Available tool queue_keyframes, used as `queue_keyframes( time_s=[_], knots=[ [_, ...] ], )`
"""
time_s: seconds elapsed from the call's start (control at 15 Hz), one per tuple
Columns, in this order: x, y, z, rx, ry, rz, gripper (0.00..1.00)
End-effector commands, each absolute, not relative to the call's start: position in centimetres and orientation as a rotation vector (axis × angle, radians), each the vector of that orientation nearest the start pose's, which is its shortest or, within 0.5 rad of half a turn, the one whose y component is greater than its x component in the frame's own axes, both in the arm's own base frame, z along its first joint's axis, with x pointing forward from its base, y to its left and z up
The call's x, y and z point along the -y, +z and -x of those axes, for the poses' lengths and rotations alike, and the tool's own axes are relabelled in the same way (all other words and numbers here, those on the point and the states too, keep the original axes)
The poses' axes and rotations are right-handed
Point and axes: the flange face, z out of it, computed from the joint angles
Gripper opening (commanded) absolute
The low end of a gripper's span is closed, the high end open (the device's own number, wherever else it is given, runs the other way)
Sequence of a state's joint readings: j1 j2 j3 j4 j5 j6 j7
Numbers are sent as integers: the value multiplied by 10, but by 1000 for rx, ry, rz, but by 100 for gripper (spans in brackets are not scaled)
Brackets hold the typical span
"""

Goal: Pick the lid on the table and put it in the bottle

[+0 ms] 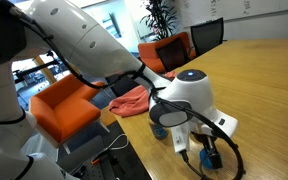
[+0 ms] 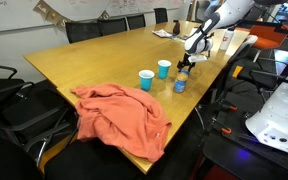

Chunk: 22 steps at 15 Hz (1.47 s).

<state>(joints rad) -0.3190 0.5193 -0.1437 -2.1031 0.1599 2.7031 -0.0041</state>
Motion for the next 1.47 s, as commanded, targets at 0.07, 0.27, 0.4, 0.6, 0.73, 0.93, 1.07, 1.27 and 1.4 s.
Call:
queue_keyframes(
  time_s=[0.07, 0.27, 0.4, 0.6, 0.73, 0.93, 1.07, 1.27, 1.4],
  knots=[
    [269, 178, -527, -899, -117, 3016, 100],
    [268, 175, -526, -898, -100, 3017, 100],
    [268, 173, -526, -898, -88, 3020, 100],
    [267, 169, -525, -899, -81, 3025, 100],
    [267, 166, -525, -895, -74, 3022, 75],
    [268, 168, -525, -895, -79, 3024, 57],
    [268, 170, -524, -895, -83, 3025, 55],
    [267, 189, -522, -875, -110, 3033, 55],
    [264, 215, -520, -826, -149, 3041, 55]
  ],
)
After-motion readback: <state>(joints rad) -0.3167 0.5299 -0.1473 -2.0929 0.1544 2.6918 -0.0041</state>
